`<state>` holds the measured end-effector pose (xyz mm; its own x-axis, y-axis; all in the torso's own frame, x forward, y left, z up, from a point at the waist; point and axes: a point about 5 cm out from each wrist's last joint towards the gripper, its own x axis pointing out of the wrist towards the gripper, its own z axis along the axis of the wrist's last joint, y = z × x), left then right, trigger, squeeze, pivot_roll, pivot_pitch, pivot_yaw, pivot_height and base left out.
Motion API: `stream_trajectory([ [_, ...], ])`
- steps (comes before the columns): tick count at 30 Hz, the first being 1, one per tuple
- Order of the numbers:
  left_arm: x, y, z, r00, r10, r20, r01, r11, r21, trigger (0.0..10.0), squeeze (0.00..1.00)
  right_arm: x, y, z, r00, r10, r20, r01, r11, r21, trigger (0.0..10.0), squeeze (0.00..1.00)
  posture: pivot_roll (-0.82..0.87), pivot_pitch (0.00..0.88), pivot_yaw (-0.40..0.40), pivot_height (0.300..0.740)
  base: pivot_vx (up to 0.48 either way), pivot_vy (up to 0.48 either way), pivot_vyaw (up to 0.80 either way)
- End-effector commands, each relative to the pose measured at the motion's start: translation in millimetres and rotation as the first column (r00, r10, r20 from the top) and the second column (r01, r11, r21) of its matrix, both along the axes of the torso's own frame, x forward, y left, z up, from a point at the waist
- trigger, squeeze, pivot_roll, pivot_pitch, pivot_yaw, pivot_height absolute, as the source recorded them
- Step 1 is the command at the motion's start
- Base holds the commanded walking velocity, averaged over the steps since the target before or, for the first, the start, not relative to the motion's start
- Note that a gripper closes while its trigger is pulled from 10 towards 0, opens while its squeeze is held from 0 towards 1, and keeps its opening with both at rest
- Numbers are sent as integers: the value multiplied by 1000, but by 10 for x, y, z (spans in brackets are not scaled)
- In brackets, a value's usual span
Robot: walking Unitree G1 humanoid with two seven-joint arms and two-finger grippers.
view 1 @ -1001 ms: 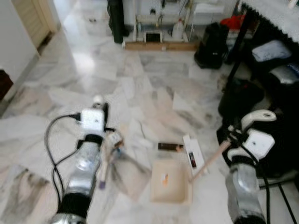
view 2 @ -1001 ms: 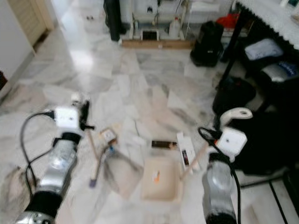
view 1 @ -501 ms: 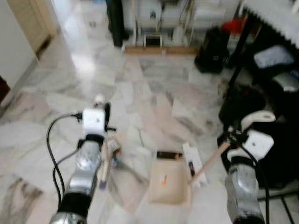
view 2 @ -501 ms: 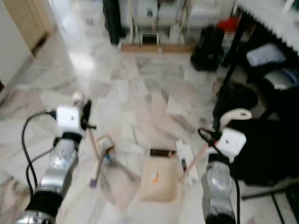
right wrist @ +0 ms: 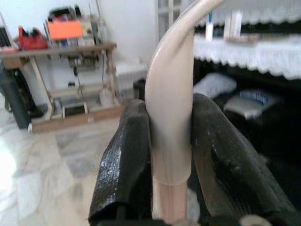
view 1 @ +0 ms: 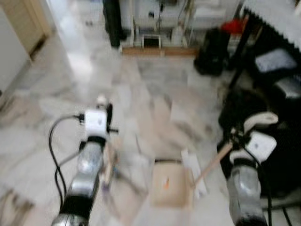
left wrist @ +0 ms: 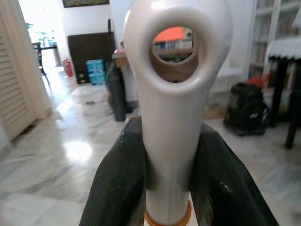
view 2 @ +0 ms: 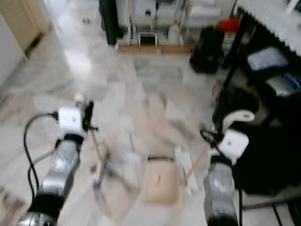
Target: Sweep floor
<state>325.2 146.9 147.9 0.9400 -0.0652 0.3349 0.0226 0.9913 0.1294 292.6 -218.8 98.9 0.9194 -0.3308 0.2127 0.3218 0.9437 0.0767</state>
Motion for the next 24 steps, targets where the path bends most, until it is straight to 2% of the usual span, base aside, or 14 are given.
stream_trajectory([
  [1,6,69,133,998,18,60,-19,1000,20,10000,0,14,15,95,999,2,51,-2,1000,-10,10000,0,56,92,-44,740,300,0,0],
  [24,15,75,148,998,21,63,-22,1000,19,10000,0,18,25,86,999,5,45,-5,1000,-5,10000,0,55,98,-46,740,293,0,0],
])
